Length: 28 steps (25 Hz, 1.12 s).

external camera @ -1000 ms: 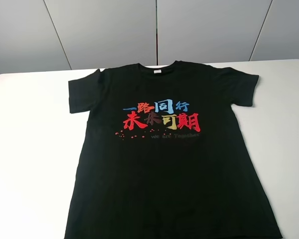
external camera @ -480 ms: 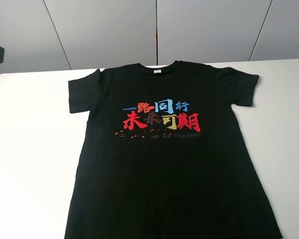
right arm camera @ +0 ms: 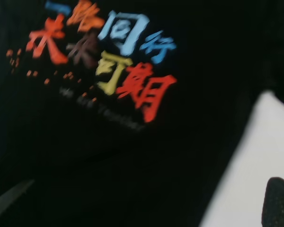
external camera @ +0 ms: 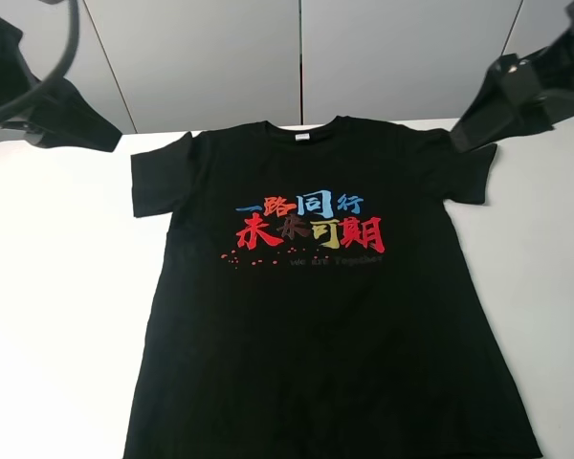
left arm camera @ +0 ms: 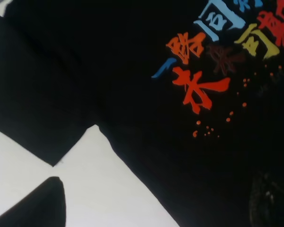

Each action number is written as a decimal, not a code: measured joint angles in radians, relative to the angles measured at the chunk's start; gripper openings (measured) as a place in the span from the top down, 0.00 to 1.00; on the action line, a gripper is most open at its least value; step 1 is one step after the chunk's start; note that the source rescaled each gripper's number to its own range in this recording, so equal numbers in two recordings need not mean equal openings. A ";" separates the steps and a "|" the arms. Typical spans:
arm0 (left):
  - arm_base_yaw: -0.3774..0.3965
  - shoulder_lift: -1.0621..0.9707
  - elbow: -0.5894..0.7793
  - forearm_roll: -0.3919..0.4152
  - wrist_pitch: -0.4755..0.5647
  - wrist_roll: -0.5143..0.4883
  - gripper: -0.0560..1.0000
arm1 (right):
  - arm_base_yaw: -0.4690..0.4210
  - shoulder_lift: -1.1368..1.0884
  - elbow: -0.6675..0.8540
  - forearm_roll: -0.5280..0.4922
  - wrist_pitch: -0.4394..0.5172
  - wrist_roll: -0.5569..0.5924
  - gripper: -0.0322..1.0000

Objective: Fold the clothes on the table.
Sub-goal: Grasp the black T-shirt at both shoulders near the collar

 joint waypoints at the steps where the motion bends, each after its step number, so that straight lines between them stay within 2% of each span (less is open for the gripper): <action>1: -0.010 0.041 -0.017 0.001 -0.001 0.000 0.00 | 0.013 0.046 -0.020 -0.002 0.000 0.000 0.00; 8: -0.070 0.278 -0.089 0.048 0.021 -0.002 0.00 | 0.029 0.292 -0.082 -0.099 -0.008 0.002 0.00; 11: -0.090 0.347 -0.091 0.068 0.019 -0.006 0.00 | 0.029 0.369 -0.082 -0.109 -0.010 0.002 0.00; 18: -0.106 0.508 -0.127 0.218 -0.029 -0.166 0.00 | 0.029 0.461 -0.082 -0.119 -0.030 0.003 0.00; 28: -0.106 0.653 -0.192 0.237 -0.070 -0.227 0.00 | 0.029 0.475 -0.083 -0.119 -0.056 0.003 0.00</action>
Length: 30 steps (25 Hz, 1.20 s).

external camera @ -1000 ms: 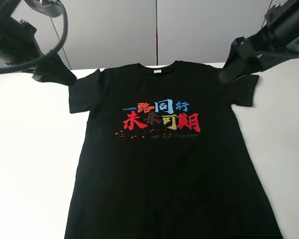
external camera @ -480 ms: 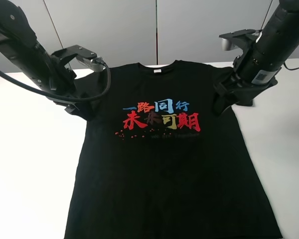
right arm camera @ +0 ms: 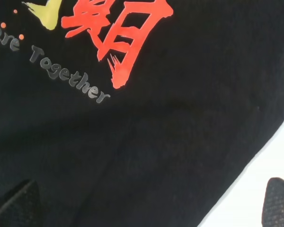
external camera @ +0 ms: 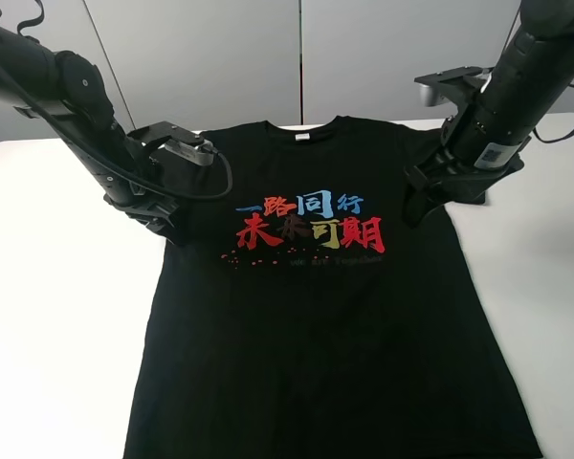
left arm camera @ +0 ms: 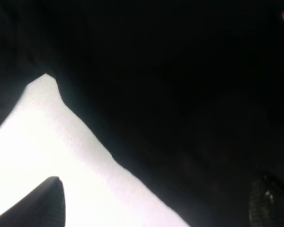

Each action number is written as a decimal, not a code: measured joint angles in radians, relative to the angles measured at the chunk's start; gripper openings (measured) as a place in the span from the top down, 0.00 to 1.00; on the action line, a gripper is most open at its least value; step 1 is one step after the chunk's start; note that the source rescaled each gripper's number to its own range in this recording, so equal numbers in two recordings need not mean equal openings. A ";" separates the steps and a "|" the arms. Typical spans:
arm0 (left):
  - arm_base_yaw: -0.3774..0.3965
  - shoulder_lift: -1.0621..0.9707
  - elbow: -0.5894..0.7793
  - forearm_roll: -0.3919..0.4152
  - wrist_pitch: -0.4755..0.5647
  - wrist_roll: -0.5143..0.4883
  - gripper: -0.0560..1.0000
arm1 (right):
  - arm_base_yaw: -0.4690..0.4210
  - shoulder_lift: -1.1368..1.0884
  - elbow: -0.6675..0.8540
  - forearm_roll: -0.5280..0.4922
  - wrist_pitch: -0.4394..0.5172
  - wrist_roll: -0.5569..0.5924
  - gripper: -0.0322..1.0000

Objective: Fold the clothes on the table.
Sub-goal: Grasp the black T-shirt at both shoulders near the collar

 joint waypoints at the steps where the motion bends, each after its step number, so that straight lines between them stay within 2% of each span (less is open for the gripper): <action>1: -0.002 0.011 -0.016 0.001 0.011 -0.007 0.00 | 0.000 0.000 0.000 0.000 -0.002 0.000 0.00; 9: -0.036 0.084 -0.095 0.032 0.036 -0.045 0.00 | 0.000 0.000 0.000 0.000 -0.002 0.000 0.00; 14: -0.047 0.122 -0.099 0.104 0.036 -0.105 0.00 | 0.000 0.000 0.000 0.000 -0.003 0.000 0.00; 20: -0.051 0.124 -0.104 0.116 0.024 -0.115 0.01 | 0.000 0.000 0.000 0.000 -0.025 0.000 0.00; 23: -0.051 0.126 -0.104 0.121 0.008 -0.115 0.19 | 0.000 0.000 0.000 0.000 -0.027 0.000 0.00; 26: -0.051 0.127 -0.104 0.125 -0.006 -0.115 0.48 | 0.000 0.000 0.000 0.000 -0.029 0.000 0.00; 30: -0.051 0.127 -0.104 0.125 -0.024 -0.115 0.68 | 0.000 0.000 0.000 0.000 -0.029 0.000 0.00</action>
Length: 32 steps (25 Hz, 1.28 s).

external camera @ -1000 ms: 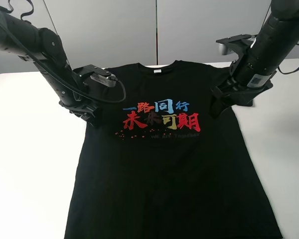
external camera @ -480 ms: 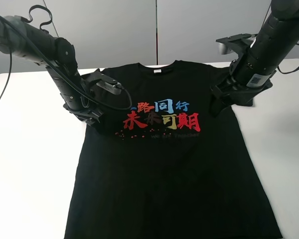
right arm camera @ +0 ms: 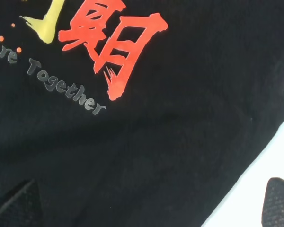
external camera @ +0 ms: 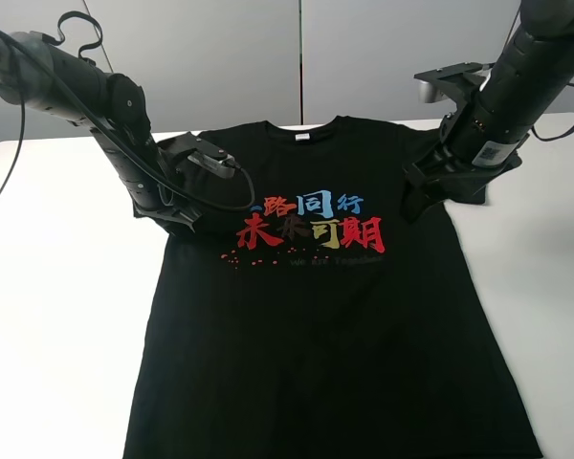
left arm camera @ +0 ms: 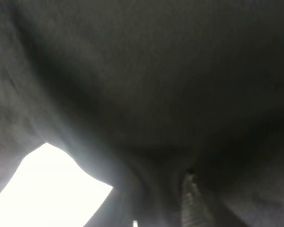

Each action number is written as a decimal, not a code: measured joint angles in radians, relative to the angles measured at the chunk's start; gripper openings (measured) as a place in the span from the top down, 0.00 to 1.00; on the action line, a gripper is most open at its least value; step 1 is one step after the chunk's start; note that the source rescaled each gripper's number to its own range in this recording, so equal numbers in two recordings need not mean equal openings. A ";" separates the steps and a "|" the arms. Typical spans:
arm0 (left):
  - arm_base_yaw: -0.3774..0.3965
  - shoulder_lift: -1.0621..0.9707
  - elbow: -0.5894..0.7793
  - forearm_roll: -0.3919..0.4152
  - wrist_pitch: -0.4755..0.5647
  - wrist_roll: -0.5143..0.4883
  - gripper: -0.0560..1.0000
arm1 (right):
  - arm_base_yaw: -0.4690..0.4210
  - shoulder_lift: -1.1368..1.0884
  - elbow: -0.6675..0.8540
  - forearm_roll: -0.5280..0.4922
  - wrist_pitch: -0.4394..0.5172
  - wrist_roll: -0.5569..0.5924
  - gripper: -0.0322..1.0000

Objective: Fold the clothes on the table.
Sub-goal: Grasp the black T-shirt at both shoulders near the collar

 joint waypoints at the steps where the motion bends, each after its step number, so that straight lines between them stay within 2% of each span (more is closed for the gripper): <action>1: 0.000 0.000 0.000 0.000 -0.002 0.000 0.73 | 0.000 0.000 0.000 0.000 0.000 0.000 0.00; 3: 0.000 0.000 0.000 -0.002 -0.004 0.000 0.88 | 0.000 0.000 0.000 0.000 0.000 0.000 0.00; 5: 0.000 0.000 0.000 -0.002 -0.004 0.000 0.94 | 0.000 0.000 0.000 -0.004 0.000 0.012 0.00; 9: 0.000 0.000 0.000 -0.002 0.002 0.000 0.94 | 0.000 0.000 0.000 -0.026 -0.002 0.029 0.00; 16: 0.000 0.000 -0.007 -0.006 0.011 0.000 0.94 | 0.000 0.044 0.000 -0.211 -0.020 0.133 0.00; 19: 0.000 0.000 -0.030 -0.006 0.035 0.000 0.94 | 0.000 0.094 0.000 -0.224 -0.034 0.144 0.00; 32: 0.000 -0.002 -0.047 -0.012 0.070 0.033 0.95 | 0.000 0.219 -0.003 -0.284 -0.213 0.148 0.00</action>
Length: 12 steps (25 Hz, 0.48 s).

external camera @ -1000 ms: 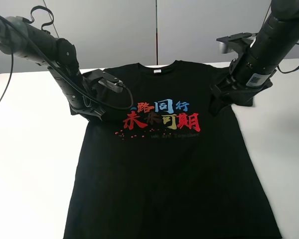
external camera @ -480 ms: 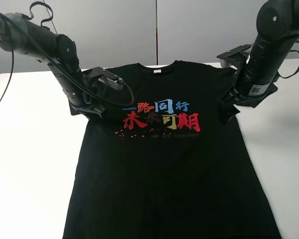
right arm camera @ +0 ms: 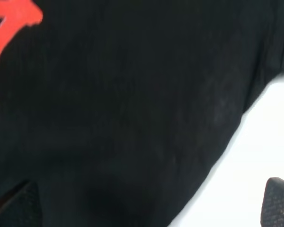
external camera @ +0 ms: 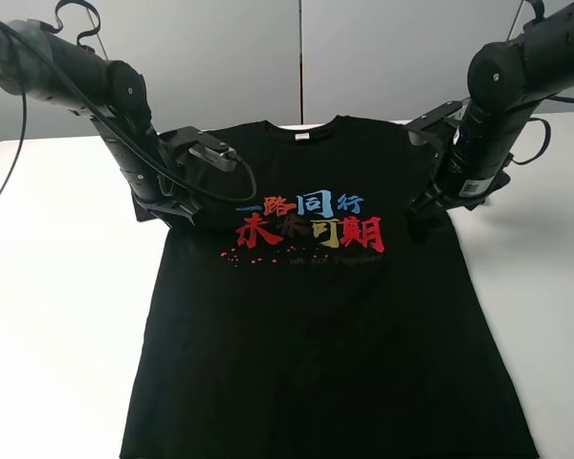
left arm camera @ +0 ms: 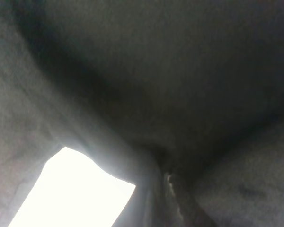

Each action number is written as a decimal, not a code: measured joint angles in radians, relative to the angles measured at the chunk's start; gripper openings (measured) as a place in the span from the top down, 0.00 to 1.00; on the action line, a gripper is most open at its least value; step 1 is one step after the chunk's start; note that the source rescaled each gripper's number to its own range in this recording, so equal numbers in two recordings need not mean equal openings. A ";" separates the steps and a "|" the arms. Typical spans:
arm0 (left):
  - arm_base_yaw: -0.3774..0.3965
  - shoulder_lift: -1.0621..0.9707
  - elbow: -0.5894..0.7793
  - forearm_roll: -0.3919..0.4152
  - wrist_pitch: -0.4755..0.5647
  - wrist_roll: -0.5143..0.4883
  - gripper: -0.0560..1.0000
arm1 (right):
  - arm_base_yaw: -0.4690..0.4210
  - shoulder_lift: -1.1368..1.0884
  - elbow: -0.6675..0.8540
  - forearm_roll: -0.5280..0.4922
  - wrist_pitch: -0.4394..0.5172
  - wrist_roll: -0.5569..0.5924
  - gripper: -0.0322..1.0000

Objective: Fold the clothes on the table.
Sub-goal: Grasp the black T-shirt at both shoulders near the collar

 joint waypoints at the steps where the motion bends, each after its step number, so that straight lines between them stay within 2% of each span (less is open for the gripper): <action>1: 0.000 -0.005 0.000 0.000 0.005 0.008 0.95 | 0.000 0.002 0.000 -0.002 -0.014 0.000 0.00; 12: 0.000 -0.046 -0.006 0.000 0.009 0.016 0.95 | 0.000 0.031 0.000 0.009 -0.036 0.000 0.00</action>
